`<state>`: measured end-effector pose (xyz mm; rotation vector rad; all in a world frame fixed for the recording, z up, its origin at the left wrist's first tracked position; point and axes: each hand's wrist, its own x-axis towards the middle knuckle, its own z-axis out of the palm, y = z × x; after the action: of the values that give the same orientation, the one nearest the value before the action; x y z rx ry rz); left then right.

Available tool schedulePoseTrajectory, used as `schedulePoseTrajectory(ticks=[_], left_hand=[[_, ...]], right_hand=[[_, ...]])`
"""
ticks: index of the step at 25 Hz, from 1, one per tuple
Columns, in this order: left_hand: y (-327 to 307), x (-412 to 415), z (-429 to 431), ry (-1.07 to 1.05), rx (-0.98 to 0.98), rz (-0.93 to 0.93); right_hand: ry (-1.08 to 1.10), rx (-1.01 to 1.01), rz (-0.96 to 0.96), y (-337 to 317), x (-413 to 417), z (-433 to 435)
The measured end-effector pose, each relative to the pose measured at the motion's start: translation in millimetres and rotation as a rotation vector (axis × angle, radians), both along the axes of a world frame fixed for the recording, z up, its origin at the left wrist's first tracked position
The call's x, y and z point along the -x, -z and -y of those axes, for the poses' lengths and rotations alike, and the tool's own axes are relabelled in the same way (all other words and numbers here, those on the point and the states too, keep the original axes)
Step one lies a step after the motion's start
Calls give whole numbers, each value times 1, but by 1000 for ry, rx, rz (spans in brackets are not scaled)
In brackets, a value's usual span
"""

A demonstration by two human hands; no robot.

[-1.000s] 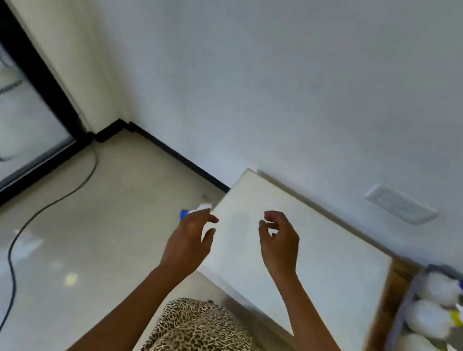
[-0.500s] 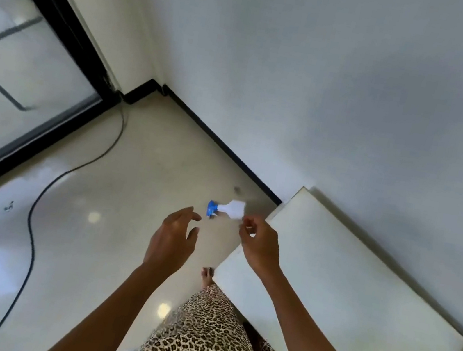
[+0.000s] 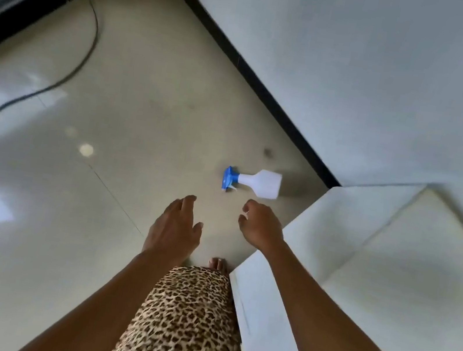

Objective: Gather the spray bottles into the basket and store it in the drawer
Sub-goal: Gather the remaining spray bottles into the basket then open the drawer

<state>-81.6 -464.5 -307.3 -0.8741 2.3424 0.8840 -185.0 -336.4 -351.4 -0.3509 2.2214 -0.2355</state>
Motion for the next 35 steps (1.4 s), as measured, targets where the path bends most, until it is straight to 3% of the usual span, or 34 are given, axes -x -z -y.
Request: schedulePoseTrajectory(ticks=[5, 8, 12, 16, 20, 24, 30, 35], left_hand=[[175, -3, 29, 6, -10, 70], [249, -4, 37, -7, -12, 56], [297, -6, 39, -14, 2, -30], [301, -9, 43, -19, -1, -55], [257, -5, 48, -33, -5, -55], [170, 7, 50, -20, -21, -124], [-13, 38, 34, 16, -93, -237], [-196, 59, -10, 150, -134, -436]], right_hand=[[-245, -140, -150, 160, 33, 24], [-368, -198, -261, 232, 51, 28], [-518, -236, -381, 285, 66, 37], [-521, -245, -404, 283, 68, 44], [-360, -128, -412, 233, 60, 48], [4, 94, -387, 139, 51, 59], [403, 500, -376, -62, 38, 62], [572, 591, -555, -249, 24, 19]])
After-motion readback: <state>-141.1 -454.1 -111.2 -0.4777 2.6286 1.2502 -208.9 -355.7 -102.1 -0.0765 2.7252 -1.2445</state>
